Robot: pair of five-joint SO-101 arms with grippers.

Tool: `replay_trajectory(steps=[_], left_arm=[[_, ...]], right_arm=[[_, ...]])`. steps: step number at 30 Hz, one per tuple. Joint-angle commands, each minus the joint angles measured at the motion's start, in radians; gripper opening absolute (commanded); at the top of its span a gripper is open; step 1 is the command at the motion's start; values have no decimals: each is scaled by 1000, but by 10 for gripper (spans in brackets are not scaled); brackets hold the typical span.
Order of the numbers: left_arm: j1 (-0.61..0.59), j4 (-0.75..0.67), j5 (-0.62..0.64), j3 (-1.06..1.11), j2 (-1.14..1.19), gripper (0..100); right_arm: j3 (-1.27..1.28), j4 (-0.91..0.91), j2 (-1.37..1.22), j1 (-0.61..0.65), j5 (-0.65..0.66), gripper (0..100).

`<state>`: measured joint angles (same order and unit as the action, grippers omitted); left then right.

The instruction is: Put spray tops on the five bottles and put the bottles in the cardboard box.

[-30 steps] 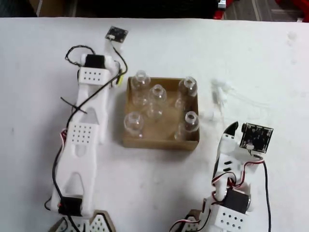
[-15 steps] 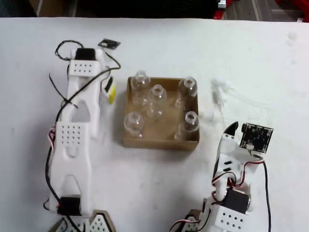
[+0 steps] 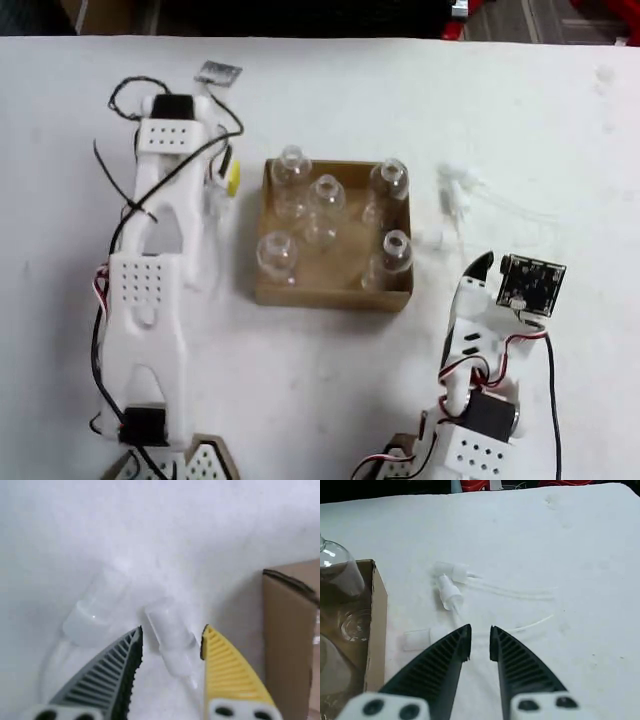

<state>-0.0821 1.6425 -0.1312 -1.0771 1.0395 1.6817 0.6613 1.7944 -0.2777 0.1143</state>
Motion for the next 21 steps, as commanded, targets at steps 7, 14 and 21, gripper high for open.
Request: replay_trajectory(steps=[7, 14, 21], left_arm=[[4, -31, 137, -14, 31, 153], [4, -66, 138, -12, 31, 87], [4, 91, 138, -157, -19, 28]], right_arm=[[9, -19, 7, 12, 14, 52], [9, -19, 7, 12, 14, 52], [9, -19, 7, 12, 14, 52]])
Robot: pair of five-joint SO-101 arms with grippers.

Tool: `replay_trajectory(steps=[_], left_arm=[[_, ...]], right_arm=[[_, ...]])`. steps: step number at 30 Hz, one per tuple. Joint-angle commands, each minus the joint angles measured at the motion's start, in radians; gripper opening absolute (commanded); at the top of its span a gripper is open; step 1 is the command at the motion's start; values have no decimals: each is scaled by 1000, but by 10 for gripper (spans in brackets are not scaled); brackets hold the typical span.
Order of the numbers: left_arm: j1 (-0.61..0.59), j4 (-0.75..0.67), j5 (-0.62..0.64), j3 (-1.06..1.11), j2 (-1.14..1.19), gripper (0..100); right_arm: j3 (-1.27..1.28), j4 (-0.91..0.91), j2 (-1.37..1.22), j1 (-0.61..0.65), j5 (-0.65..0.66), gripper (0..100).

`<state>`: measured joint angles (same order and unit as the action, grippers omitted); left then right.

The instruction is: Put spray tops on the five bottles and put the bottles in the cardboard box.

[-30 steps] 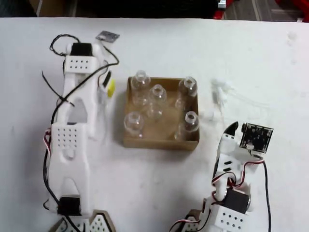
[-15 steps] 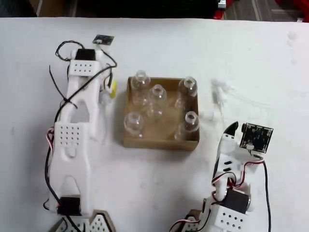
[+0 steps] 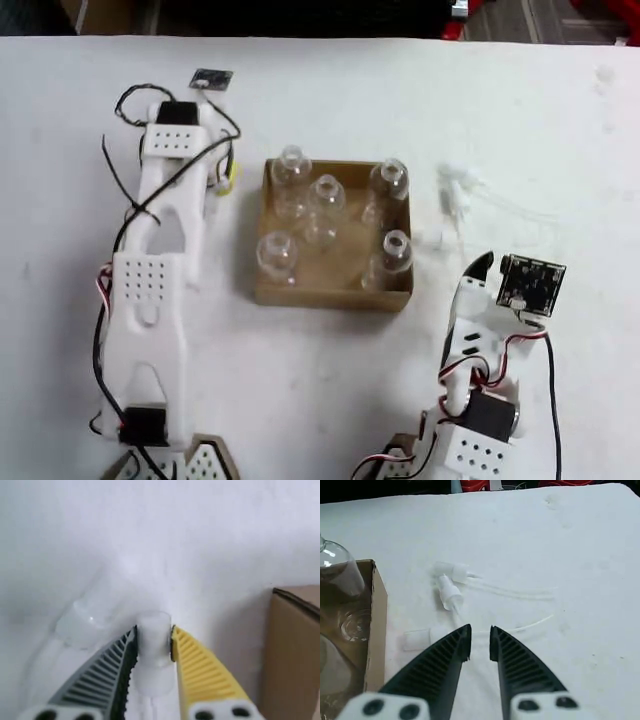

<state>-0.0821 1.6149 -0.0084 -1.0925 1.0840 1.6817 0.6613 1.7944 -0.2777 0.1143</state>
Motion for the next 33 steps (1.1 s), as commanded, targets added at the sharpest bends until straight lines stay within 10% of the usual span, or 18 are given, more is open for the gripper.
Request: replay_trajectory(steps=[1, 9, 33], left_arm=[[7, 161, 15, -187, -74, 32], [45, 178, 20, -235, -263, 21], [206, 98, 18, 652, -1484, 20]], right_arm=[[9, -19, 7, 12, 14, 52], [9, -19, 7, 10, 14, 52], [9, -16, 7, 12, 14, 52]])
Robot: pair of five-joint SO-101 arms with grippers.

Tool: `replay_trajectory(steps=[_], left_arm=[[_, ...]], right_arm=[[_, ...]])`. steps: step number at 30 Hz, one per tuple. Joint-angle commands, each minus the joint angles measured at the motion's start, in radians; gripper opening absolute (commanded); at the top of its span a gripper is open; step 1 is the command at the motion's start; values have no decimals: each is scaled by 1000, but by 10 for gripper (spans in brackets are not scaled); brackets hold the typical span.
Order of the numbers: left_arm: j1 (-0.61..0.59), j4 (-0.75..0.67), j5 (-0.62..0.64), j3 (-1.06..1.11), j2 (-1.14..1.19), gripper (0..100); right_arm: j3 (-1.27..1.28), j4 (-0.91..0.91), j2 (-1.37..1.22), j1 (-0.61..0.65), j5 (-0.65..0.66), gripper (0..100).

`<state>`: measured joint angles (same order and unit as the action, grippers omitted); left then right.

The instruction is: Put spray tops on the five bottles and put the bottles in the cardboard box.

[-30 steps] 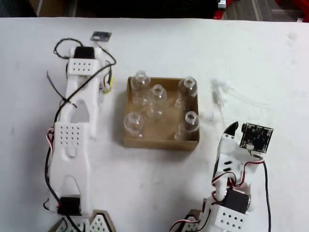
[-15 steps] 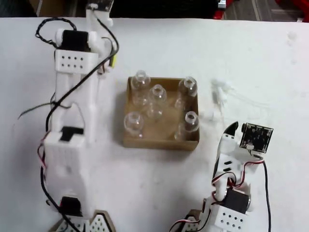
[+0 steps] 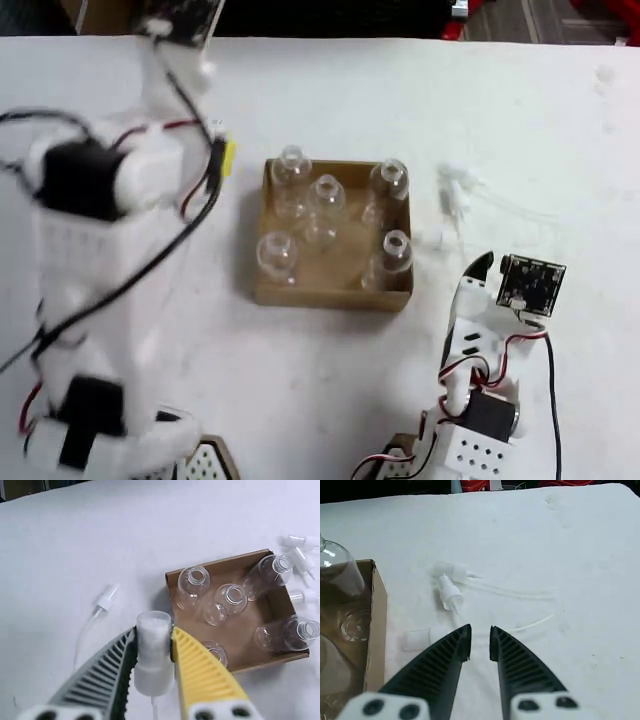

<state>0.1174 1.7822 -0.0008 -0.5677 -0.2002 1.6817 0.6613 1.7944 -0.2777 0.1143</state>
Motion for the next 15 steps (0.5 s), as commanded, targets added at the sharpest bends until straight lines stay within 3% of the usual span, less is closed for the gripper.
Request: replay_trajectory(steps=[1, 5, 11, 15], left_arm=[[7, -94, 11, 183, -249, 20], [5, -278, 14, 443, -456, 20], [13, -767, 103, 796, -707, 20], [13, -1049, 149, 899, -687, 20]], right_arm=[[9, -16, 7, 12, 14, 52], [9, -16, 7, 12, 14, 52], [9, -15, 7, 22, 14, 52], [9, -15, 7, 33, 14, 51]])
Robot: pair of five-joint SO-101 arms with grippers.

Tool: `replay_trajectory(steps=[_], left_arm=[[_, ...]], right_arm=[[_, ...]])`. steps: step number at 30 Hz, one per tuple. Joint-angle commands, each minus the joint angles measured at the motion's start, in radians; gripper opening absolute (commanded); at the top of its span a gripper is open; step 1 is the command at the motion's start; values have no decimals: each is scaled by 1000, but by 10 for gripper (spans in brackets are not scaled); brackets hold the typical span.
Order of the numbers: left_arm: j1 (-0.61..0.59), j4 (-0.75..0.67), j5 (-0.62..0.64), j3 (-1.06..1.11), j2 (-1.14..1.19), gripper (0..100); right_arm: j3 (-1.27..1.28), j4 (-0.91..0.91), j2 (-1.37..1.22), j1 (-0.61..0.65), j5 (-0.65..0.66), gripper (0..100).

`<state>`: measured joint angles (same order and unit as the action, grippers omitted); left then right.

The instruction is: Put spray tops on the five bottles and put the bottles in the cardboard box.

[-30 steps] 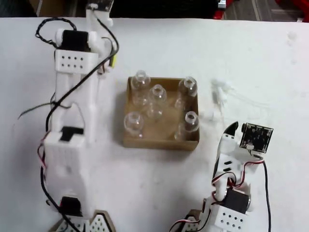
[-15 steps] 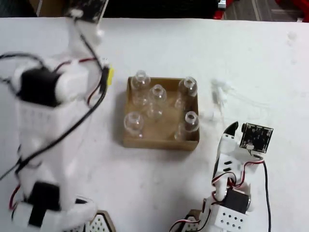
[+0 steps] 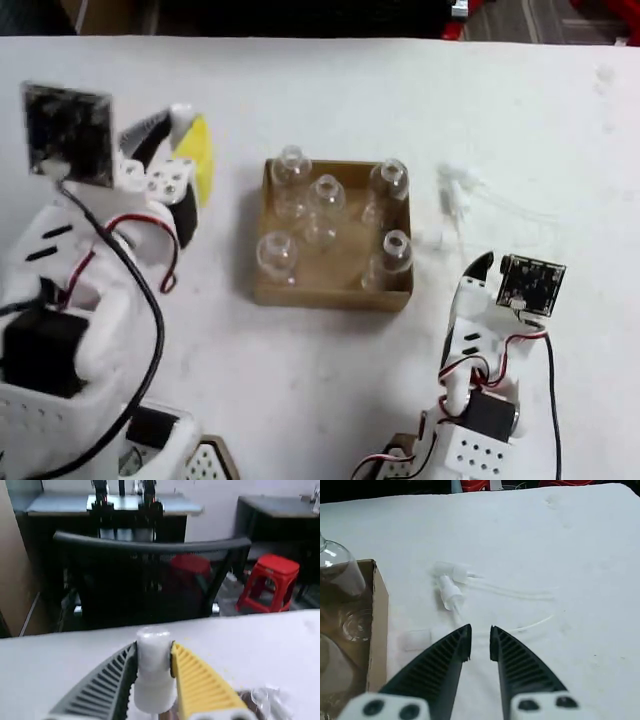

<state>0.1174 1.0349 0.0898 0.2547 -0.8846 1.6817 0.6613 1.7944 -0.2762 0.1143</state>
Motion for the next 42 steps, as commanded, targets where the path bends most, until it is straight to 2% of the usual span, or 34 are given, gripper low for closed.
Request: replay_trajectory(steps=[1, 6, 11, 15, 27, 42], left_arm=[[16, -358, 71, 86, 21, 20], [81, -571, 135, 89, 154, 20], [119, -827, 137, 95, 321, 20], [110, -937, 137, 94, 440, 20], [120, -954, 104, 101, 516, 20], [122, -947, 86, 236, 407, 20]], right_arm=[[9, -15, 7, 31, 14, 50], [9, -15, 7, 24, 14, 49], [9, -21, 7, 22, 14, 49], [9, -22, 7, 22, 14, 49], [9, -24, 7, 22, 14, 49], [9, -24, 7, 22, 14, 49]])
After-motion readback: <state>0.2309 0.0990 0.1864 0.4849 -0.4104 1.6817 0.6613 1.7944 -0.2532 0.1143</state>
